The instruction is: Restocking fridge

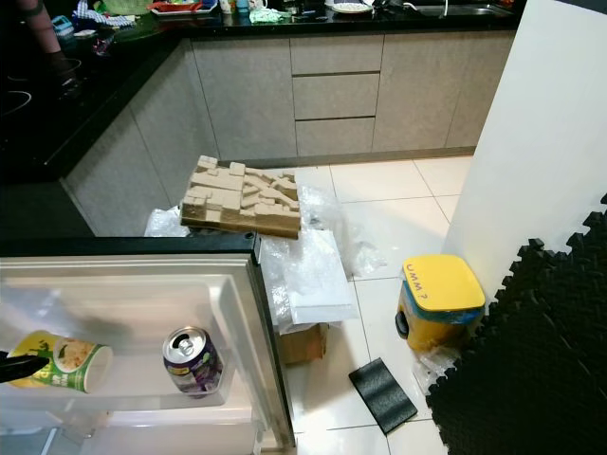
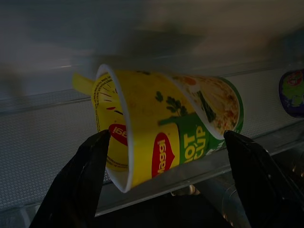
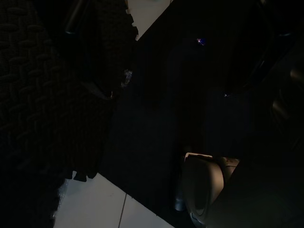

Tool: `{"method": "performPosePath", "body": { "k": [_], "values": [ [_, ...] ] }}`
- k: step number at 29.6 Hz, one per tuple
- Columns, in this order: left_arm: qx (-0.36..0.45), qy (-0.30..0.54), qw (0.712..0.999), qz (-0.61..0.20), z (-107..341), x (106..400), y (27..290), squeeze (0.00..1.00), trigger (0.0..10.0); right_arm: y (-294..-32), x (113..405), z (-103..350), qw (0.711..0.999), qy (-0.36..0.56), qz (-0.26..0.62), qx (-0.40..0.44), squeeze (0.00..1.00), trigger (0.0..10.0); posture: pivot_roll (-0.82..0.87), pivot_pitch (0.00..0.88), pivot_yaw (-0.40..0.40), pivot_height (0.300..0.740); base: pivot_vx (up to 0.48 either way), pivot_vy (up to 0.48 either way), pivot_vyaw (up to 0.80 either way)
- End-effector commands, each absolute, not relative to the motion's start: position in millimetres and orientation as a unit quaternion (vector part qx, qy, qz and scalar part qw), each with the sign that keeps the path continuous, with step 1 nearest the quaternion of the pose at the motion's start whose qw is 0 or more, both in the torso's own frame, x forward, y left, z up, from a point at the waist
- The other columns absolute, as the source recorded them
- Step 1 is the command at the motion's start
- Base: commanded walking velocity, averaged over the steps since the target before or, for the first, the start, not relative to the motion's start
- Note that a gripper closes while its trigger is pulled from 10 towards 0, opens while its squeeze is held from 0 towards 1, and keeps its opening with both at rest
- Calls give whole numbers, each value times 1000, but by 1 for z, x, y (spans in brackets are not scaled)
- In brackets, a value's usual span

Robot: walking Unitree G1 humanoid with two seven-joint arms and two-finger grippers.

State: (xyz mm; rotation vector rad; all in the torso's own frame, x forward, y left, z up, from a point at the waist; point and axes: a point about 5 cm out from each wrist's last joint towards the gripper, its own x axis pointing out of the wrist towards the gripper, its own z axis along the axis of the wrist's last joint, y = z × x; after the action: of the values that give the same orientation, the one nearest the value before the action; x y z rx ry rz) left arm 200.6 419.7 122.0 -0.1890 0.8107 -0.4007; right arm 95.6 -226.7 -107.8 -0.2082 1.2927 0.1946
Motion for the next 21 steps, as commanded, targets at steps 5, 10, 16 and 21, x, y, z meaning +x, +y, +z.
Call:
{"method": "performPosePath", "body": {
  "k": [5, 10, 16, 21],
  "values": [
    [-123, 393, 887, -211, 109, 204, 408, 0, 3098, -228, 94, -108, 788, 601, 89, -97, 0, 10000, -69, 0, 22, 740, 0, 0, 0],
    [-139, 388, 883, -225, 107, 204, 404, 0, 0, -228, 94, -108, 788, 601, 89, -98, 0, 10000, -73, 0, 22, 740, 0, 0, 0],
    [-141, 387, 883, -225, 107, 204, 404, 0, 0, -229, 94, -108, 788, 601, 87, -99, 0, 10000, -73, 0, 21, 740, 0, 0, 0],
    [-120, 386, 886, -228, 112, 207, 406, 0, 0, -229, 95, -108, 788, 601, 89, -98, 0, 10000, -72, 0, 20, 740, 0, 0, 0]
  ]
}}
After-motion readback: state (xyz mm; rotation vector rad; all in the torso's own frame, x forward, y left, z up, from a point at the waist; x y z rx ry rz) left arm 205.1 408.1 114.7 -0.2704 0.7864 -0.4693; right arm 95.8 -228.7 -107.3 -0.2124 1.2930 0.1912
